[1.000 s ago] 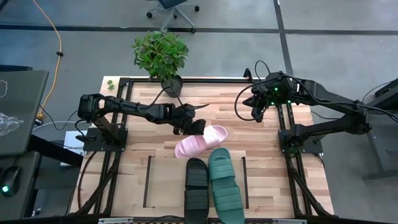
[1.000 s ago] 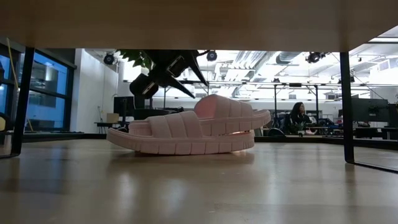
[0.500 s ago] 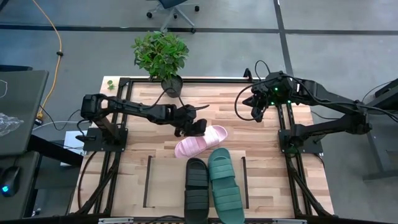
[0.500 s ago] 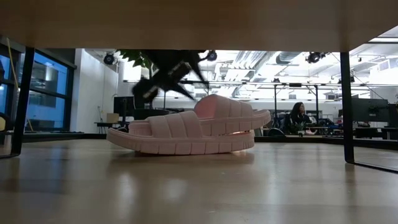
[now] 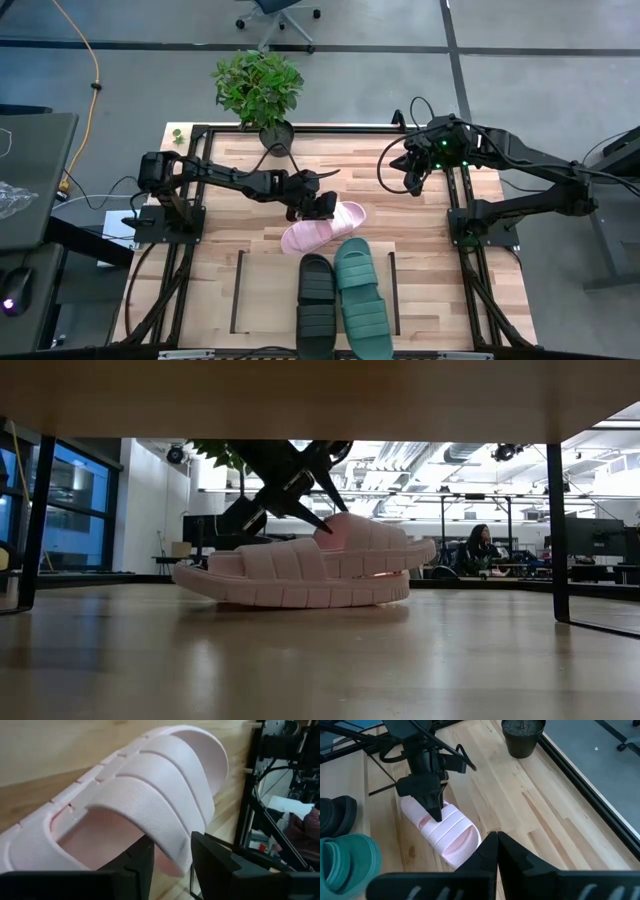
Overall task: Pick and place slides into the shelf
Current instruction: Put the pink pair of slides on the shelf
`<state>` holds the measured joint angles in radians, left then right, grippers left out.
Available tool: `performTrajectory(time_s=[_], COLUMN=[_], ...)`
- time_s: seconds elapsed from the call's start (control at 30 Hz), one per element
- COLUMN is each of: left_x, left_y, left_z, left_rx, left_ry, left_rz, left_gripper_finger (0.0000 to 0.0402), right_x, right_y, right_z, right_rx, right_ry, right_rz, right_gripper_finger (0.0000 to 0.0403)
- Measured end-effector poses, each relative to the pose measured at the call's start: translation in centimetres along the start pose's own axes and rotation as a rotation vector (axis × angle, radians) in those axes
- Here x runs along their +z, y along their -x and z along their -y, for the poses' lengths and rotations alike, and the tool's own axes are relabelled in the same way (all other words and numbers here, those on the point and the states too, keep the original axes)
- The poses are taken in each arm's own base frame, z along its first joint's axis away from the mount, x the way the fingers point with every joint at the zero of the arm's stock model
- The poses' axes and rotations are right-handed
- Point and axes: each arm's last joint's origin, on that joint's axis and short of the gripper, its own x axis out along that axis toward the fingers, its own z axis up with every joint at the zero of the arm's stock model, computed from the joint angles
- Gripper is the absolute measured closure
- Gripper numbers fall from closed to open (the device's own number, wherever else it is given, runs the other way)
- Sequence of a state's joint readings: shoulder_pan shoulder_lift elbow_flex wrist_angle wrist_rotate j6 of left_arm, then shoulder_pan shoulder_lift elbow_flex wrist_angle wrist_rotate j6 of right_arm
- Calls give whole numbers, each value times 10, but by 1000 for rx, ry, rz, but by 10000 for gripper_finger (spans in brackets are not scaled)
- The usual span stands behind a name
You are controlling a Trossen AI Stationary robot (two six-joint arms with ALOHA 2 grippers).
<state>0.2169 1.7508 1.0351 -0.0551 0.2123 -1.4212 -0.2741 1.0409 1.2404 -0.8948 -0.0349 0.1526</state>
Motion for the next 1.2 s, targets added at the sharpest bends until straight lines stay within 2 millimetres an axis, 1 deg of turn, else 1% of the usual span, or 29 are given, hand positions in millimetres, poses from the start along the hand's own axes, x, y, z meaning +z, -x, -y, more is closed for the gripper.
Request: performTrajectory(time_s=[0.2, 0.43, 0.47, 0.67, 0.8, 0.93, 1.07, 1.2], left_x=[0, 0, 0, 0, 0, 0, 0, 0], left_y=[0, 0, 0, 0, 0, 0, 0, 0], left_z=[0, 0, 0, 0, 0, 0, 0, 0], left_rx=[1, -3, -3, -3, -3, -3, -3, -3], left_ry=[-9, -11, -11, -12, -31, -35, -40, -54], left_rz=[2, -1, -2, -4, -4, -4, -4, -4], left_gripper_finger=[319, 389, 393, 383, 396, 391, 397, 396], right_x=[0, 0, 0, 0, 0, 0, 0, 0], right_y=[0, 0, 0, 0, 0, 0, 0, 0], right_z=[0, 0, 0, 0, 0, 0, 0, 0], right_rx=[0, 0, 0, 0, 0, 0, 0, 0], right_ry=[3, 4, 4, 3, 3, 1, 1, 1], right_rz=[0, 0, 0, 0, 0, 0, 0, 0], right_gripper_finger=[403, 403, 403, 403, 403, 403, 403, 403])
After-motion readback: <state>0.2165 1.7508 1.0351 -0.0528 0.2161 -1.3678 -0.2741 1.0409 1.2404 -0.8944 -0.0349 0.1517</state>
